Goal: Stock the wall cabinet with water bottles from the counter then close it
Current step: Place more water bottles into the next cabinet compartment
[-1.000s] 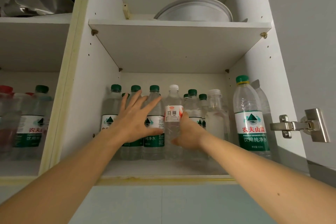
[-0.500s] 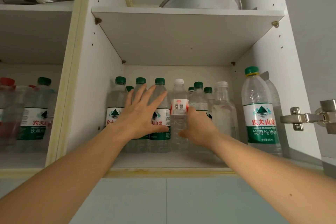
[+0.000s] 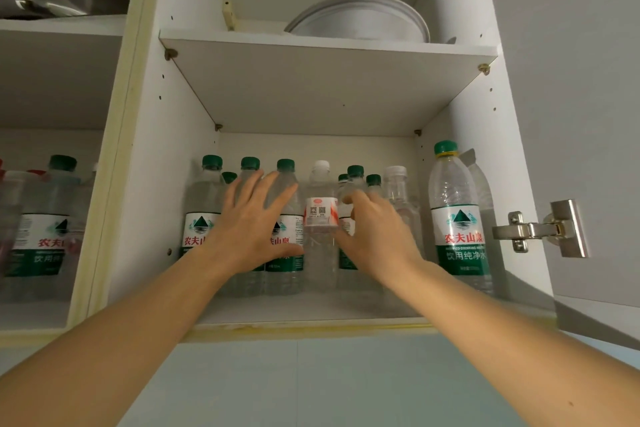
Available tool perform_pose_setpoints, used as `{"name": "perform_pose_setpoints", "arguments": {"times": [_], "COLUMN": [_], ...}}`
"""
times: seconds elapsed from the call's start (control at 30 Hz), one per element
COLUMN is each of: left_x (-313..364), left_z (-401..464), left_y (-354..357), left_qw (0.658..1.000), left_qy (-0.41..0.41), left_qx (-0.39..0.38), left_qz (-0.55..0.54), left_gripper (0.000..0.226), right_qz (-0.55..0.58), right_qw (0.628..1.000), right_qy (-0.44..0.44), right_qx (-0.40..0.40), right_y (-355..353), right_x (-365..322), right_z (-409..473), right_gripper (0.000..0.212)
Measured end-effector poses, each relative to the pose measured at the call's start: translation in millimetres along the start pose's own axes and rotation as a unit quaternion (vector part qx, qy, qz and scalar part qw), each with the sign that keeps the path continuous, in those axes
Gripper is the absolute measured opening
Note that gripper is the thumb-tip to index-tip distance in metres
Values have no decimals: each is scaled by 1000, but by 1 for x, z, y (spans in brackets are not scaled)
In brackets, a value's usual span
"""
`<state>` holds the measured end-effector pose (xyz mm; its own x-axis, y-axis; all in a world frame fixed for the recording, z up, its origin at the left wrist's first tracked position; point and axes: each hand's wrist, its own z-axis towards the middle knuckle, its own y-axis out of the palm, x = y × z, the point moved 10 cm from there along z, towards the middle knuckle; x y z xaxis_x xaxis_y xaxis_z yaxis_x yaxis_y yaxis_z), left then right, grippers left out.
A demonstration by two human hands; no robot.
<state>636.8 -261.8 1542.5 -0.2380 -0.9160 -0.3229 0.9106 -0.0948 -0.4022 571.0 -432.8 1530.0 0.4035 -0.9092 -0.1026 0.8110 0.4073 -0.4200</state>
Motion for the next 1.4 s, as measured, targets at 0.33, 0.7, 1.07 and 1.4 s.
{"name": "perform_pose_setpoints", "arguments": {"times": [0.33,0.7,1.07,1.4], "left_x": [82,156,158,167], "left_z": [25,40,37,45], "left_y": [-49,29,53,55], "left_qw": [977,849,822,838], "left_qy": [18,-132,-140,-111], "left_qx": [66,-168,-224,-199], "left_qz": [-203,-483,-504,-495], "left_gripper": [105,103,76,71], "right_qz": [-99,-101,-116,-267], "right_qw": [987,985,974,951], "right_qy": [69,142,175,132], "right_qx": [104,-5,-90,-80], "right_y": [-79,-53,-41,-43], "right_x": [65,103,123,117], "right_z": [-59,-75,-56,-52], "right_gripper": [64,94,104,104]}}
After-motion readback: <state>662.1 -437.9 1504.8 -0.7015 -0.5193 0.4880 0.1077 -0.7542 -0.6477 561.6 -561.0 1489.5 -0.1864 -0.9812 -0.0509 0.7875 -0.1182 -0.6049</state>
